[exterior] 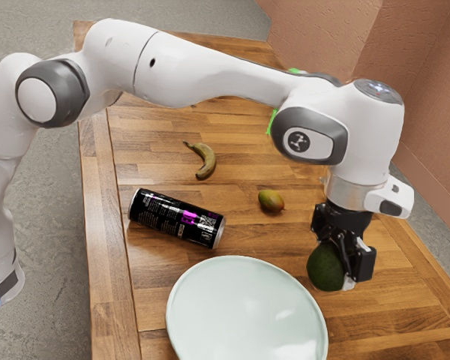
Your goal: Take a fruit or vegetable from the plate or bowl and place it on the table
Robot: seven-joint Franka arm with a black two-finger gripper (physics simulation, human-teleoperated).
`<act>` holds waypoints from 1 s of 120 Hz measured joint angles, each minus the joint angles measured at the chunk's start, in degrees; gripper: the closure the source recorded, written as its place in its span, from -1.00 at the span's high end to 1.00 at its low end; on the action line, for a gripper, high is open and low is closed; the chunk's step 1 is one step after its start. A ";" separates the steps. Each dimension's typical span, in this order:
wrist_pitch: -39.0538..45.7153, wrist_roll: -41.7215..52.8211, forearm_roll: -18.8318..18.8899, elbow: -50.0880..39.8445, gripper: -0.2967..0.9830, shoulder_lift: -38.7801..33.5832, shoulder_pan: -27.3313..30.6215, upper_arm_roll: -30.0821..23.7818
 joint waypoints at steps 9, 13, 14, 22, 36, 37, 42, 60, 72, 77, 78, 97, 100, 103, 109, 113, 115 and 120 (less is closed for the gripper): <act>-2.18 0.88 1.85 9.26 0.18 8.10 -0.48 0.09; -2.93 1.32 2.48 12.69 0.17 11.43 -0.83 0.14; -3.10 1.42 2.64 13.53 0.17 12.22 -0.96 0.15; -4.22 2.23 3.70 17.98 0.14 16.51 -1.68 0.19; -5.47 3.48 5.23 20.81 0.14 19.43 -1.77 0.29; -5.54 3.56 5.36 20.98 0.14 19.55 -1.74 0.28; -5.84 3.95 6.14 21.87 0.15 20.10 -1.64 0.28; -6.43 5.17 7.60 24.51 0.15 21.58 -2.01 0.28; -6.44 5.83 7.95 27.23 0.15 22.54 -3.56 0.27; -6.41 6.15 8.15 27.57 0.27 22.62 -3.97 0.28; -6.34 6.23 8.17 27.64 0.29 22.64 -4.05 0.26; -5.23 7.53 8.27 27.98 0.46 22.69 -4.54 0.16; -5.11 7.71 8.27 27.99 0.46 22.69 -4.57 0.14; -5.01 7.89 8.27 27.99 0.47 22.69 -4.59 0.11; -4.83 8.24 8.26 28.00 0.49 22.69 -4.59 0.06; -4.73 8.52 8.26 28.00 0.50 22.69 -4.57 0.05; -4.64 8.66 8.26 28.00 0.50 22.69 -4.56 0.05; -4.37 8.99 8.26 27.96 0.51 22.69 -4.55 0.04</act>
